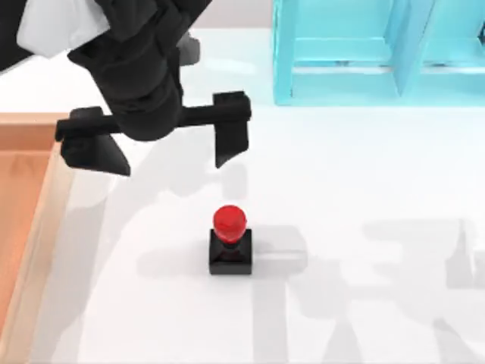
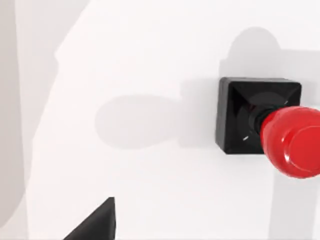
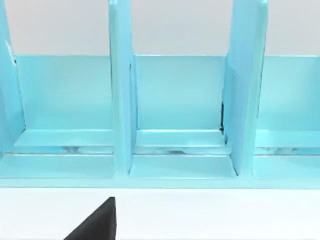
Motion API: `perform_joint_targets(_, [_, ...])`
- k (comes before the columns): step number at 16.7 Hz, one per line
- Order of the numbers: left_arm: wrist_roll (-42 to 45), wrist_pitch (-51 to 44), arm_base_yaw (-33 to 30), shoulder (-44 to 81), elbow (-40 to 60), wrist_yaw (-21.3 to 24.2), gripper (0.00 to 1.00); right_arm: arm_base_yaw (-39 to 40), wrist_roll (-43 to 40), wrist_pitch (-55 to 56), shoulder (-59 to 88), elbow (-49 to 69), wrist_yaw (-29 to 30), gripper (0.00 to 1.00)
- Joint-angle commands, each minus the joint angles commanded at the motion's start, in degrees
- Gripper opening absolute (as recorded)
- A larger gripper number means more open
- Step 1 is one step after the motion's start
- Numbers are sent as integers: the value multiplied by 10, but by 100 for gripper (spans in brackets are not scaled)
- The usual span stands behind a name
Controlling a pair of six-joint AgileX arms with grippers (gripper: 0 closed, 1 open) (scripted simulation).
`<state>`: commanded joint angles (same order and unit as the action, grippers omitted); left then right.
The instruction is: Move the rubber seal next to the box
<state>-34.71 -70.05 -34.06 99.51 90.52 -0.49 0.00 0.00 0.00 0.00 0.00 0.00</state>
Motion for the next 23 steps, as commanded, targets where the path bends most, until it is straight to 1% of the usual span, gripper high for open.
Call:
perform_joint_targets(3, [-30, -58, -42, 110, 94, 3, 100, 0, 0, 0, 0, 0, 0, 100])
perform_joint_targets(5, [-42, -80, -61, 153, 134, 5, 100, 0, 0, 0, 0, 0, 0, 100])
perform_joint_targets(7, [-47, -90, -69, 172, 152, 6, 100, 0, 0, 0, 0, 0, 0, 100])
perform_joint_targets(11, [-47, -90, -69, 172, 152, 6, 100, 0, 0, 0, 0, 0, 0, 100])
perform_joint_targets(15, [-45, -69, -67, 174, 133, 6, 100, 0, 0, 0, 0, 0, 0, 100])
perform_joint_targets(23, [-45, 97, -67, 199, -6, 6, 100, 0, 0, 0, 0, 0, 0, 100])
